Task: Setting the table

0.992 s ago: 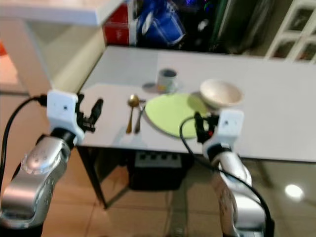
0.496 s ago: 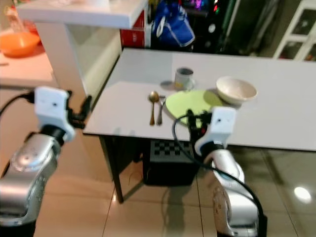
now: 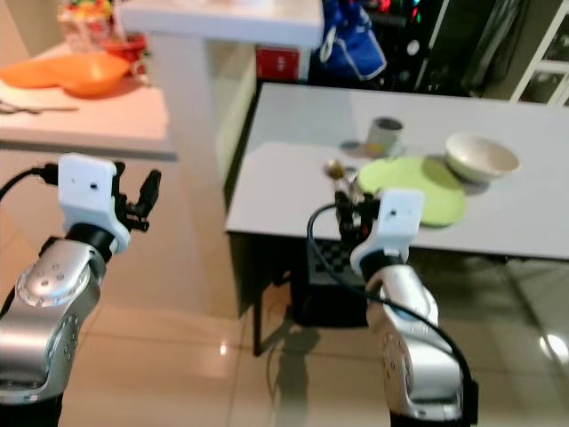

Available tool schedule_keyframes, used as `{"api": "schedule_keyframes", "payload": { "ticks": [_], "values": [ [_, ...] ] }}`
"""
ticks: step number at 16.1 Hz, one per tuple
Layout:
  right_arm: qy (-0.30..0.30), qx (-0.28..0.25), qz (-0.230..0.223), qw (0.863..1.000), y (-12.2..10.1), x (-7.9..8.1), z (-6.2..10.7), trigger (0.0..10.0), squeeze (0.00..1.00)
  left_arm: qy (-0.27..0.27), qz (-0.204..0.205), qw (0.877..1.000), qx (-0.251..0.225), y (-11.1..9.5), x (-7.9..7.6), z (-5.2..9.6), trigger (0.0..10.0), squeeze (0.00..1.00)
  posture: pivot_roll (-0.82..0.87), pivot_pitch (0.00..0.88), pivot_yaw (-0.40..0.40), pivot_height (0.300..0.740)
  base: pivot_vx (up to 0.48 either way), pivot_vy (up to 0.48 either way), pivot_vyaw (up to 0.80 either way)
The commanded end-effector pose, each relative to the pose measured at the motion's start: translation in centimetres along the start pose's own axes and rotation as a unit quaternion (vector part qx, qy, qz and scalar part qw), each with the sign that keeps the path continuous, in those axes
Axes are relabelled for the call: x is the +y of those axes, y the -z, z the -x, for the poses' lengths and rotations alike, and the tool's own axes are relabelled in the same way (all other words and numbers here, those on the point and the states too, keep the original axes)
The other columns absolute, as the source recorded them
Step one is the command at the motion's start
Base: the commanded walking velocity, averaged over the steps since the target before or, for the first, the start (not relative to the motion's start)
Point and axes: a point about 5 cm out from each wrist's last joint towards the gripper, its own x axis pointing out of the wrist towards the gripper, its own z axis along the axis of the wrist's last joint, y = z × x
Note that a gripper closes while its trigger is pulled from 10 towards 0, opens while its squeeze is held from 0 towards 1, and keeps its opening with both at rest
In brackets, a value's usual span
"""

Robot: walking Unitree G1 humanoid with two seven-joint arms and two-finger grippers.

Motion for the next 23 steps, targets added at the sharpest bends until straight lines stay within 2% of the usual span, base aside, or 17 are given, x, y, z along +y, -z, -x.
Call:
{"api": "schedule_keyframes", "payload": {
  "ticks": [1, 12, 23],
  "values": [
    [0.015, 0.007, 0.003, 1.0, 0.35, -0.73, 0.14, 10.0, 0.0, 0.013, -0.005, 1.0, -0.006, -0.35, -0.66, -0.08, 10.0, 0.0, 0.05, 0.0, -0.007, 0.74, 0.0, 0.48, 0.0],
    [0.001, 0.006, 0.012, 1.0, 0.56, -0.41, -0.38, 10.0, 0.0, 0.012, -0.008, 1.0, -0.009, -0.37, -0.69, -0.25, 10.0, 0.0, 0.05, 0.0, -0.015, 0.74, 0.0, 0.48, 0.0],
    [0.004, 0.006, 0.008, 1.0, 0.6, -0.56, -0.63, 10.0, 0.0, 0.007, -0.008, 1.0, -0.012, -0.34, -0.67, -0.24, 10.0, 0.0, 0.05, 0.0, -0.018, 0.74, 0.0, 0.48, -0.78]
  ]
}}
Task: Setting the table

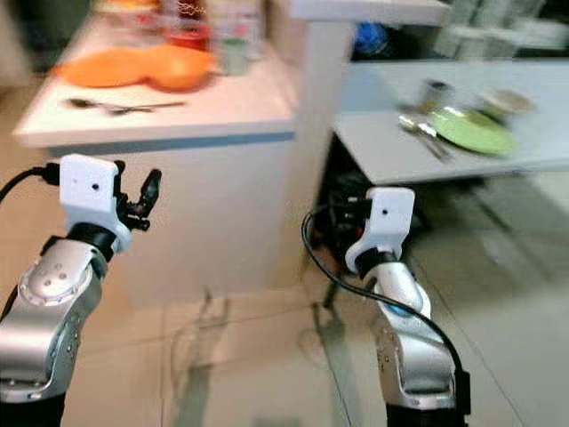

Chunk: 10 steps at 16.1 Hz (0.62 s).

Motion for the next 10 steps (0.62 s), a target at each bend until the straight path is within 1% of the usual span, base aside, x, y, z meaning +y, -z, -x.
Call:
{"api": "schedule_keyframes", "payload": {
  "ticks": [1, 6, 7, 8, 10],
  "values": [
    [0.017, -0.001, 0.003, 1.0, -0.1, -0.89, 0.15, 10.0, 0.0, 0.012, 0.0, 1.0, -0.005, -0.27, -0.78, -0.11, 10.0, 0.0, 0.05, 0.0, -0.018, 0.74, 0.0, 0.48, -0.8],
    [0.019, -0.002, 0.002, 1.0, -0.2, -0.86, 0.08, 10.0, 0.0, 0.013, 0.001, 1.0, -0.005, -0.27, -0.74, -0.17, 10.0, 0.0, 0.05, 0.0, -0.016, 0.74, 0.0, 0.48, -0.8],
    [0.018, -0.003, 0.002, 1.0, -0.22, -0.87, 0.08, 10.0, 0.0, 0.01, -0.006, 1.0, -0.011, -0.43, -0.72, -0.21, 10.0, 0.0, 0.05, 0.0, -0.016, 0.74, 0.0, 0.0, -0.8],
    [0.013, -0.007, 0.007, 1.0, -0.35, -0.76, 0.06, 10.0, 0.0, 0.012, -0.021, 1.0, -0.014, -0.61, -0.75, -0.26, 10.0, 0.0, 0.05, 0.0, -0.016, 0.74, 0.0, -0.364, 0.0],
    [0.01, -0.011, 0.007, 1.0, -0.52, -0.62, -0.03, 10.0, 0.0, 0.004, -0.024, 1.0, -0.018, -0.74, -0.66, -0.27, 10.0, 0.0, 0.05, 0.0, -0.018, 0.74, 0.0, -0.48, 0.0]
  ]
}}
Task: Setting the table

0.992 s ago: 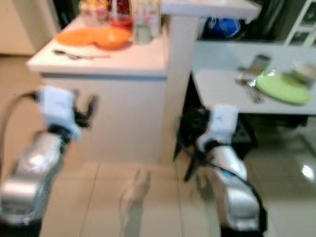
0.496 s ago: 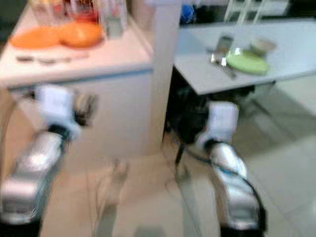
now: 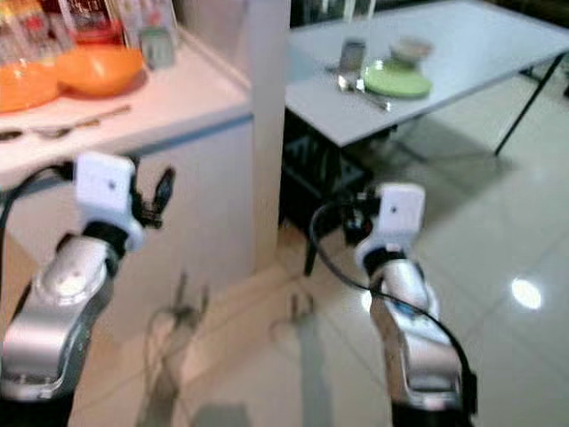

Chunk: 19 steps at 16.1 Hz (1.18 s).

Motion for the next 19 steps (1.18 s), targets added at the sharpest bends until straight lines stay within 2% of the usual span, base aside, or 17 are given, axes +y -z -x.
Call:
{"api": "schedule_keyframes", "payload": {
  "ticks": [1, 2, 5, 7, 13, 19],
  "values": [
    [0.0, -0.011, 0.001, 1.0, -0.5, -0.1, -0.1, 10.0, 0.0, -0.006, -0.002, 1.0, -0.007, -0.3, 0.0, 0.0, 10.0, 0.0, 0.05, 0.0, -0.018, 0.74, 0.0, -0.48, 0.0],
    [-0.001, -0.012, 0.002, 1.0, -0.6, 0.0, -0.1, 10.0, 0.0, -0.011, 0.032, 0.999, -0.002, -0.2, 0.0, 0.1, 10.0, 0.0, 0.05, 0.0, -0.019, 0.74, 0.0, 0.0, 0.0],
    [-0.014, -0.018, 0.019, 1.0, -0.9, 0.2, -0.4, 10.0, 0.0, -0.017, 0.024, 1.0, -0.01, -0.5, 0.2, 0.0, 10.0, 0.0, 0.05, 0.0, -0.021, 0.74, 0.0, 0.0, 0.0],
    [-0.026, -0.022, 0.024, 0.999, -1.1, 0.6, -0.5, 10.0, 0.0, -0.035, 0.014, 0.999, -0.03, -1.0, 0.5, -0.1, 10.0, 0.0, 0.05, 0.0, -0.023, 0.74, 0.0, 0.0, 0.64],
    [-0.065, -0.028, 0.036, 0.997, -1.4, 1.5, -0.6, 10.0, 0.0, -0.049, 0.01, 0.998, -0.043, -1.4, 1.3, 0.0, 10.0, 0.0, 0.05, 0.0, -0.032, 0.74, 0.388, 0.0, 0.8],
    [-0.066, -0.038, 0.037, 0.996, -1.6, 1.4, -0.6, 10.0, 0.0, -0.049, 0.008, 0.998, -0.047, -1.5, 1.3, -0.1, 10.0, 0.0, 0.06, 0.0, -0.035, 0.74, 0.422, 0.0, 0.8]
  ]
}}
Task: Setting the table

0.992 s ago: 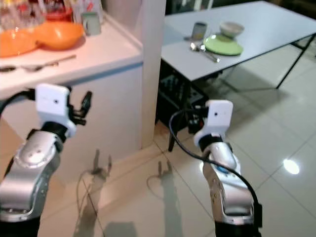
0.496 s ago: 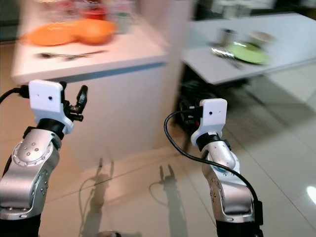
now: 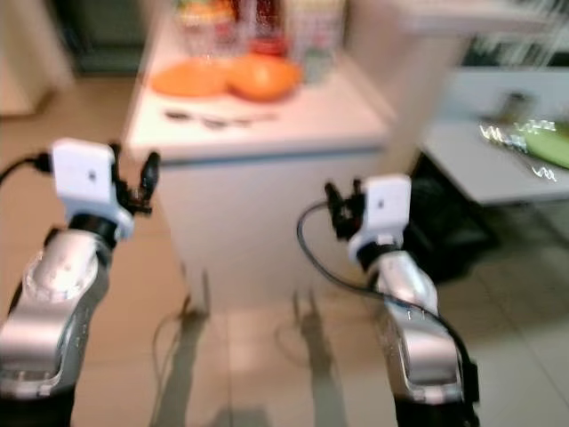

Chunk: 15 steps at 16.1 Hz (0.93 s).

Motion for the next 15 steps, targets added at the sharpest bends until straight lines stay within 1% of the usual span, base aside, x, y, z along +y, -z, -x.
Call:
{"api": "schedule_keyframes", "payload": {
  "ticks": [1, 2, 3, 4, 6, 7, 10, 11, 15],
  "values": [
    [0.001, -0.021, 0.002, 1.0, -0.8, 0.2, -0.2, 10.0, 0.0, -0.008, -0.006, 1.0, -0.007, -0.3, 0.5, -0.1, 10.0, 0.0, 0.06, 0.0, -0.035, 0.74, 0.42, 0.0, 0.61],
    [0.014, -0.025, -0.02, 0.999, -0.8, -0.1, -0.2, 10.0, 0.0, -0.006, -0.005, 1.0, -0.008, -0.3, 0.4, -0.1, 10.0, 0.0, 0.06, 0.0, -0.035, 0.74, 0.42, 0.0, 0.0],
    [0.023, -0.025, -0.023, 0.999, -0.8, -0.4, -0.2, 10.0, 0.0, -0.003, -0.003, 1.0, -0.009, -0.4, 0.4, -0.2, 10.0, 0.0, 0.05, 0.0, -0.032, 0.74, 0.42, 0.0, 0.0],
    [0.031, -0.03, -0.013, 0.999, -1.0, -0.9, -0.1, 10.0, 0.0, 0.002, -0.001, 1.0, -0.01, -0.4, 0.2, -0.3, 10.0, 0.0, 0.05, 0.0, -0.028, 0.74, 0.42, 0.0, 0.0],
    [0.042, -0.036, -0.023, 0.998, -1.2, -1.2, -0.1, 10.0, 0.0, 0.006, 0.002, 1.0, -0.01, -0.4, 0.1, -0.4, 10.0, 0.0, 0.05, 0.0, -0.028, 0.74, 0.42, 0.0, 0.0],
    [0.045, -0.04, -0.025, 0.998, -1.4, -1.3, -0.1, 10.0, 0.0, 0.007, 0.003, 1.0, -0.011, -0.4, 0.0, -0.4, 10.0, 0.0, 0.05, 0.0, -0.028, 0.74, 0.42, 0.0, -0.4],
    [0.04, -0.046, -0.025, 0.998, -1.6, -1.3, -0.1, 10.0, 0.0, 0.004, 0.005, 1.0, -0.011, -0.3, 0.2, -0.4, 10.0, 0.0, 0.05, 0.0, -0.025, 0.74, 0.419, 0.0, -0.73],
    [0.034, -0.046, -0.017, 0.998, -1.7, -1.2, -0.1, 10.0, 0.0, 0.002, 0.005, 1.0, -0.011, -0.3, 0.3, -0.5, 10.0, 0.0, 0.05, 0.0, -0.027, 0.74, 0.42, 0.0, 0.0],
    [0.021, -0.049, -0.025, 0.998, -1.7, -0.9, -0.1, 10.0, 0.0, -0.004, 0.004, 1.0, -0.011, -0.2, 0.6, -0.3, 10.0, 0.0, 0.06, 0.0, -0.031, 0.74, 0.42, 0.0, 0.0]
  ]
}}
